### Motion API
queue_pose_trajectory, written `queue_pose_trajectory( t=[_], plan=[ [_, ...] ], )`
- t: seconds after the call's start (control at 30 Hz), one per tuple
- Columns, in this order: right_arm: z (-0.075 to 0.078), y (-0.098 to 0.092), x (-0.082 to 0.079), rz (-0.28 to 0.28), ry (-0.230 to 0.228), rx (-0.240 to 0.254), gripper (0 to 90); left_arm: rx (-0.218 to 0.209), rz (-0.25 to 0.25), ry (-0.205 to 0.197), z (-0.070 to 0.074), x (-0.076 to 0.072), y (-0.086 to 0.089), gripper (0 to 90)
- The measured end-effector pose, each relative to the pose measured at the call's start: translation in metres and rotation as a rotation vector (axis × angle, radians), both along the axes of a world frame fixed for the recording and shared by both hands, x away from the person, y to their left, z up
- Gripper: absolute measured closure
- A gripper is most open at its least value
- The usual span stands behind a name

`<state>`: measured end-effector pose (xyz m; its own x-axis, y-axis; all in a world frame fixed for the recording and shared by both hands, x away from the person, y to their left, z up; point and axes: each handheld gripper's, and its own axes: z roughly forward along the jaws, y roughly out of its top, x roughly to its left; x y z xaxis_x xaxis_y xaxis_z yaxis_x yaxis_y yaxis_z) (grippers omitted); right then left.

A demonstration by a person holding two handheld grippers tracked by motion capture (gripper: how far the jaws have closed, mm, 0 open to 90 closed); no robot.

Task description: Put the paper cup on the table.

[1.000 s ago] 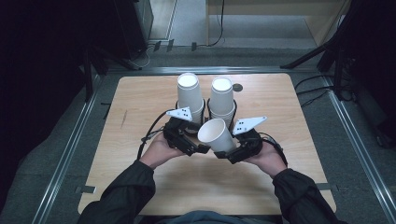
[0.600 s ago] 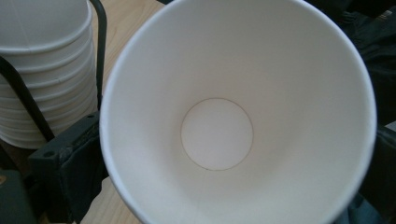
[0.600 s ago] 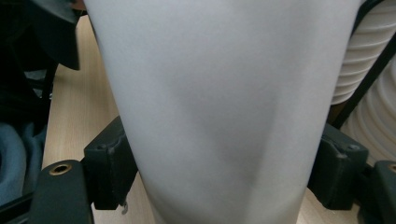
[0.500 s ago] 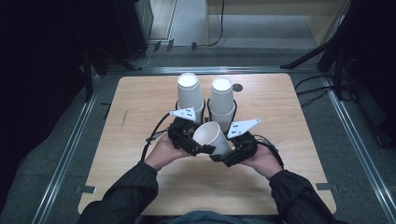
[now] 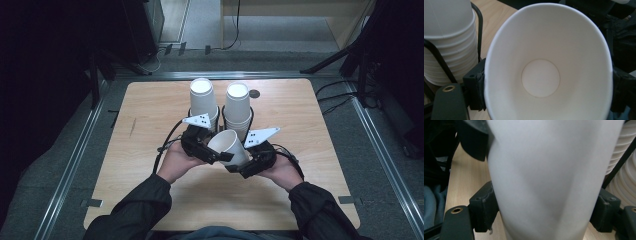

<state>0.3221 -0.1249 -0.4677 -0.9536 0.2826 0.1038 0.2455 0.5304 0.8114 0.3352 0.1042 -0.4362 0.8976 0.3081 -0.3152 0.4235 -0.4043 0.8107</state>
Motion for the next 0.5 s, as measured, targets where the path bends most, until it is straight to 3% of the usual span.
queue_pose_trajectory(
  t=[0.07, 0.2, 0.3, 0.33, 0.5],
  plan=[
    [0.0004, 0.0008, 0.0005, 0.003, 0.011, 0.009, 21.2, 0.003, -0.001, -0.018, 0.0021, -0.0011, -0.0002, 15.6],
    [0.0009, 0.0032, -0.0004, -0.003, 0.027, 0.002, 16.0, 0.017, -0.006, -0.012, 0.0022, -0.0005, 0.0005, 17.4],
    [0.0016, 0.0046, -0.0006, -0.017, 0.016, -0.007, 12.9, 0.023, -0.014, -0.008, 0.0036, -0.0004, 0.0016, 18.0],
    [0.0026, 0.0044, -0.0009, -0.029, 0.016, -0.007, 9.8, 0.026, -0.014, -0.024, 0.0069, -0.0011, 0.0035, 18.0],
    [0.0038, -0.0002, -0.0009, -0.024, 0.034, -0.013, 8.9, 0.031, -0.004, -0.027, 0.0108, 0.0003, 0.0078, 18.0]
  ],
)
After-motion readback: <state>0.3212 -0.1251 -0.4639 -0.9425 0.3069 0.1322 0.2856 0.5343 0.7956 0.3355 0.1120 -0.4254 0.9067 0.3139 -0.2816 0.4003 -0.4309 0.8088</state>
